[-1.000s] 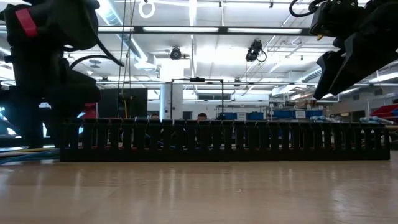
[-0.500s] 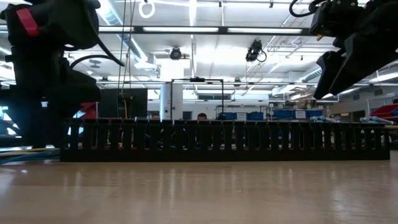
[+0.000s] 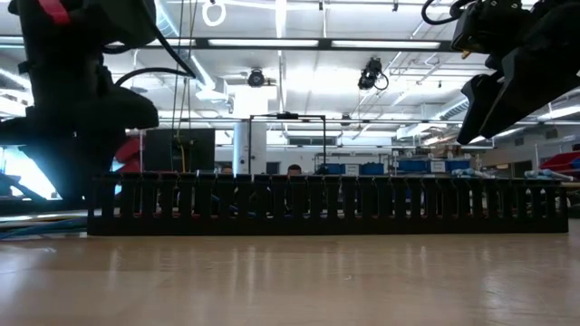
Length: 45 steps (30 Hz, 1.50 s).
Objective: Ziptie cables
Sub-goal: Close the black cable duct
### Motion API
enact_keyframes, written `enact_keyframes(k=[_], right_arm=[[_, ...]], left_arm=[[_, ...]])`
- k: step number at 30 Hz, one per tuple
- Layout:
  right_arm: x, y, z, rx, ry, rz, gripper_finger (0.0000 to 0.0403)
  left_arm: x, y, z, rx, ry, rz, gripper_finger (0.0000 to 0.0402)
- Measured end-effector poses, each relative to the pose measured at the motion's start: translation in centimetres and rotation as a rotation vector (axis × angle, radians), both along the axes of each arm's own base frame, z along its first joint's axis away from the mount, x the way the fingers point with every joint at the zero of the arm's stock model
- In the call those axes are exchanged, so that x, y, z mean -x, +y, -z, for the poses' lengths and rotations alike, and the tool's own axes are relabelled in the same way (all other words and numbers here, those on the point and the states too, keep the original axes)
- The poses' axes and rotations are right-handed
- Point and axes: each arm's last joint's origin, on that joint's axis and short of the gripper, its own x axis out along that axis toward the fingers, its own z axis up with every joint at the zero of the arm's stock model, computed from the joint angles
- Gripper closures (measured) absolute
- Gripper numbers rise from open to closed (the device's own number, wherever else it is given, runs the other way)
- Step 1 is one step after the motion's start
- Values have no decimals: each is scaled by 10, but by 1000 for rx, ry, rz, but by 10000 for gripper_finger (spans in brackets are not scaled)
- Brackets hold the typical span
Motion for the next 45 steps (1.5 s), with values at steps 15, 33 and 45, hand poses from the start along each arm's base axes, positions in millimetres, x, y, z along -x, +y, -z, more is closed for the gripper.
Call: enact_keyframes(k=[15, 33, 45], right_arm=[[-1, 0, 0, -3, -7, 1, 117], [-12, 1, -9, -97, -121, -21, 123], [-40, -37, -29, -329, -337, -82, 149]], left_arm=[[-2, -1, -15, -23, 52, 68, 326], [-8, -20, -46, 76, 81, 215, 401], [14, -92, -62, 457, 102, 186, 401]])
